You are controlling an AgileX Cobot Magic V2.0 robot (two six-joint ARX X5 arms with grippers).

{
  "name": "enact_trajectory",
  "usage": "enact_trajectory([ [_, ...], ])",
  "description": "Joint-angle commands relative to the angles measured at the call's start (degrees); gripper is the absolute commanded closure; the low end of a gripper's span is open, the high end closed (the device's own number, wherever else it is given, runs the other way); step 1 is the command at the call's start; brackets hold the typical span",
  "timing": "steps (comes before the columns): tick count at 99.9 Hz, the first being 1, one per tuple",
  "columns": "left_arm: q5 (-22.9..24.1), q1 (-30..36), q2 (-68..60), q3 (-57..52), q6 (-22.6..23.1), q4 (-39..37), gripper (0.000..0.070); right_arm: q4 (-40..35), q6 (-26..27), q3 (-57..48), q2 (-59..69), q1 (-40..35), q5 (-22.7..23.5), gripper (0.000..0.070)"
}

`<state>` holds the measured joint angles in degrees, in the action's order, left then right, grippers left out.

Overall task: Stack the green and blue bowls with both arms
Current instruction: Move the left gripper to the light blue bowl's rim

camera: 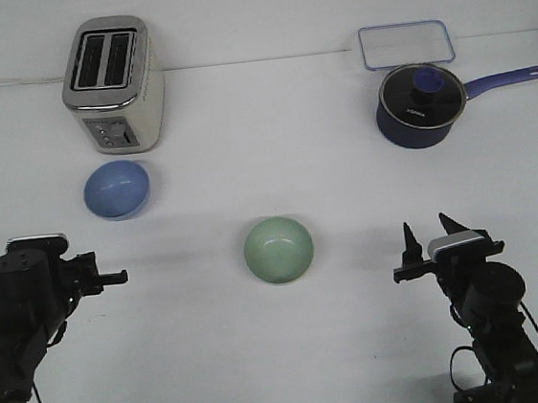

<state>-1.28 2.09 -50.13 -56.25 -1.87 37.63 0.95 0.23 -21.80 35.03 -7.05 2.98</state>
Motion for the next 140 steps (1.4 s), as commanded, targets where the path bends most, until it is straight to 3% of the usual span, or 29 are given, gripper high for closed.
enact_trajectory([
  [1,-0.02,-0.09,-0.39,-1.22,-0.11,-0.20,0.0588,0.55,-0.04,0.07,0.26,-0.11,-0.02,0.0252],
  [10,-0.02,-0.09,-0.39,-1.22,-0.83,-0.07,0.0349,0.55,-0.04,0.07,0.26,-0.11,-0.02,0.0252],
  [14,-0.02,-0.09,-0.42,-1.22,-0.87,0.04,0.0275,0.55,-0.04,0.07,0.26,-0.11,-0.02,0.0252],
  [26,0.00,-0.09,-0.61,-1.27,-1.90,-0.07,0.0192,0.57,-0.04,0.07,0.26,-0.11,0.00,0.0252],
  [52,0.04,-0.37,-9.18,-5.53,-2.08,-0.42,0.0192,0.57,-0.04,0.07,0.26,-0.11,-0.02,0.0252],
  [106,0.02,-6.67,-43.10,-33.09,-0.26,1.49,0.0192,0.57,-0.04,0.07,0.26,-0.11,-0.02,0.0252],
  [140,0.00,-9.60,-53.75,-35.30,-0.13,1.01,0.0192,0.57,-0.04,0.07,0.26,-0.11,-0.02,0.0252],
])
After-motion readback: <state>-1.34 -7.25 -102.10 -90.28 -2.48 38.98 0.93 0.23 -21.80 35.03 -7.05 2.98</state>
